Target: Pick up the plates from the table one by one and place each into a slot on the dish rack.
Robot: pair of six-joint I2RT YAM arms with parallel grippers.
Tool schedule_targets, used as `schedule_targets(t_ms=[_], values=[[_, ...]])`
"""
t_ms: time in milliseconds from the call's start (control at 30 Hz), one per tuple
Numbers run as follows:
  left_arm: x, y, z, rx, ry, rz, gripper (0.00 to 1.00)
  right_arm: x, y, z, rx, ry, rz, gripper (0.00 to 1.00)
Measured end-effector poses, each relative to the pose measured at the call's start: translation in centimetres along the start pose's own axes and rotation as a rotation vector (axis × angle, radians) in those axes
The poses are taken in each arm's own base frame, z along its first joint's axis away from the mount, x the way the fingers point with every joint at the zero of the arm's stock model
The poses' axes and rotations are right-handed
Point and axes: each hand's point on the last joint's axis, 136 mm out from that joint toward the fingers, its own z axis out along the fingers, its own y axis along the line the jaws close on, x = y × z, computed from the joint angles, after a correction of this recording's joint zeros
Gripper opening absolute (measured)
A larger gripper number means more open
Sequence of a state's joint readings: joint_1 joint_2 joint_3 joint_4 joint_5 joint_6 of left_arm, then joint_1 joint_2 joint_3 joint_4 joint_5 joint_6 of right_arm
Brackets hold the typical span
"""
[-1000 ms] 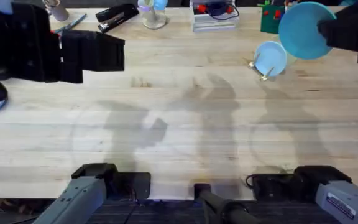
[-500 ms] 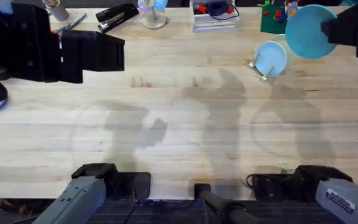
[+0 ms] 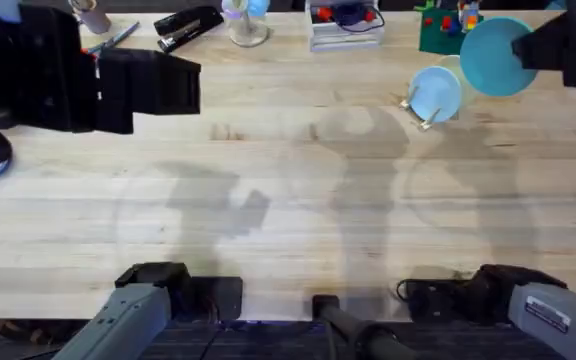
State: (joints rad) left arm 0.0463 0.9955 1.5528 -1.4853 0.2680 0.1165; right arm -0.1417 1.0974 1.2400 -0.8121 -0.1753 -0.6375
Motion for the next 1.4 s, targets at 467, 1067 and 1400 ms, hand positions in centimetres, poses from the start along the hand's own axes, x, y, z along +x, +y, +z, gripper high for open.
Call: schedule_targets(t_ms=[467, 1067, 1400], values=[[0.0, 0.0, 0.0, 0.000, 0.000, 0.000, 0.993, 0.3, -1.0, 1.2, 0.010, 0.017, 0.018, 0.029], [0.0, 0.0, 0.0, 0.000, 0.000, 0.000, 0.993, 0.1, -2.3, 3.1, 0.022, 0.018, 0.025, 0.029], [0.0, 0.0, 0.0, 0.000, 0.000, 0.000, 0.992, 0.7, -2.6, 4.7, 0.007, 0.044, 0.036, 0.029]])
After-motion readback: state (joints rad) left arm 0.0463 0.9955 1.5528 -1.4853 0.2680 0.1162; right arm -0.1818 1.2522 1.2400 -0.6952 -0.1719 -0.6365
